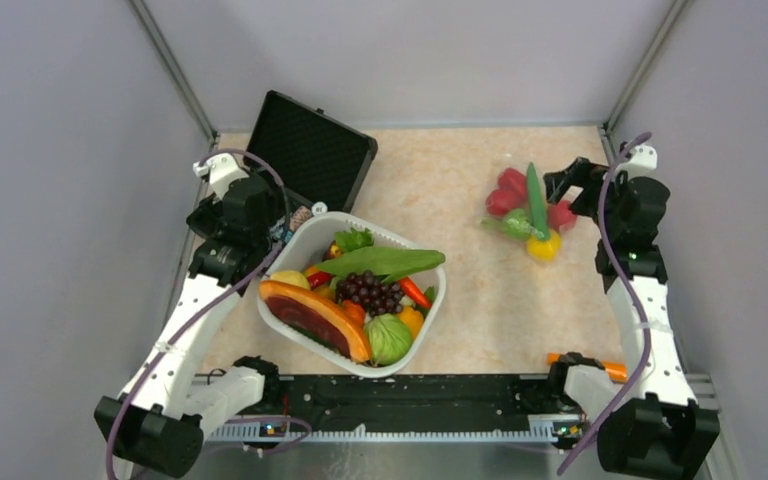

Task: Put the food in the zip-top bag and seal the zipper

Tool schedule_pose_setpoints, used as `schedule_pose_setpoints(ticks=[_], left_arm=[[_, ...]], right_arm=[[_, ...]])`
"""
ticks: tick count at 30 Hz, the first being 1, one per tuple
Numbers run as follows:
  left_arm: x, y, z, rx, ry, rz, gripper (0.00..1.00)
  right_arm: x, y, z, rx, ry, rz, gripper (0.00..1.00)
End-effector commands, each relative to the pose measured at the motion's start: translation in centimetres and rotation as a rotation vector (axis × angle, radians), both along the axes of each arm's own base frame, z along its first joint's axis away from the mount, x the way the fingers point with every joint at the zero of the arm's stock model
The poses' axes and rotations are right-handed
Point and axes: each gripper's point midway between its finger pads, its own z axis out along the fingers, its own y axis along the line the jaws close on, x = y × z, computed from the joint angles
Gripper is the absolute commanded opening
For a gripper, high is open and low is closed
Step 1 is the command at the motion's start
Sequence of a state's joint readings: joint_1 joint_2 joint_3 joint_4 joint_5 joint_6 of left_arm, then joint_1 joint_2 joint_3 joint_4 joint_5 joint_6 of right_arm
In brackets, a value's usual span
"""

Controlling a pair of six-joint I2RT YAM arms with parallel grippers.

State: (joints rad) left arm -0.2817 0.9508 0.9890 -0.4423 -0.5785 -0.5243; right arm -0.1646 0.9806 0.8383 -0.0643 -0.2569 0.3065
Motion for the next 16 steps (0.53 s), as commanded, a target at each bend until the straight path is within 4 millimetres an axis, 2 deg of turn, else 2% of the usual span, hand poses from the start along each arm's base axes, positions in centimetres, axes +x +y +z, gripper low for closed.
schedule_pose_setpoints(ticks=[1,6,16], left_arm=[[1.3,0.0,1.2,-0.027,-0.013,0.041,0.99],[1.2,0.4,1.3,-0.013,-0.015,0.057,0.99],[0.4,1.8,1.1,0.031,-0.001,0.118,0.99]], right_arm=[[-1.3,0.4,3.7,-0.054,-0.139,0.027,0.97],[-1.6,-0.9,3.9,-0.076,-0.125,-0.047,0.97],[-0.9,0.3,3.7,-0.02,-0.116,0.014,0.97]])
